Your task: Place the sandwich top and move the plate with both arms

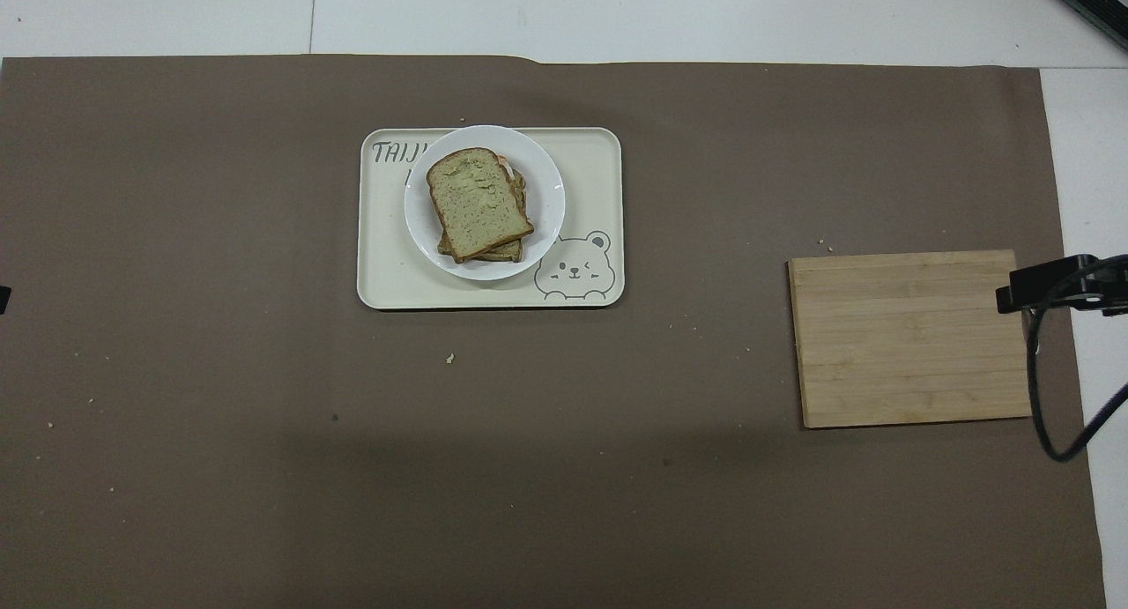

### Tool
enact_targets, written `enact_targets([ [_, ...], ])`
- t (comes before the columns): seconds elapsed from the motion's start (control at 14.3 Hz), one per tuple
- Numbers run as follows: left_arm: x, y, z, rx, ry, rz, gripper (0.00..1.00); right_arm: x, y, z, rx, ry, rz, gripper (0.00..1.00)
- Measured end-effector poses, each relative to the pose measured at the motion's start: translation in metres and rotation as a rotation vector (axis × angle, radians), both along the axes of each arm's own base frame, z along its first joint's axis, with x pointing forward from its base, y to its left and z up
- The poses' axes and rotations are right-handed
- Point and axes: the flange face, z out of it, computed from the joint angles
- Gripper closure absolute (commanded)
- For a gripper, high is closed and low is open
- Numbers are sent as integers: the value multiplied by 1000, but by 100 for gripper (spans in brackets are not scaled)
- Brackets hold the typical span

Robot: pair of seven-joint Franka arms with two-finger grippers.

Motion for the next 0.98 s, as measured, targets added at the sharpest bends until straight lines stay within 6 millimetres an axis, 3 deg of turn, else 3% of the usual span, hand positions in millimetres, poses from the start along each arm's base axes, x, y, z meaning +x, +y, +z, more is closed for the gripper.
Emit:
enact_targets([
  [0.98, 1, -1, -2, 1, 3, -1, 0, 6, 11, -3, -66, -33, 31, 0],
])
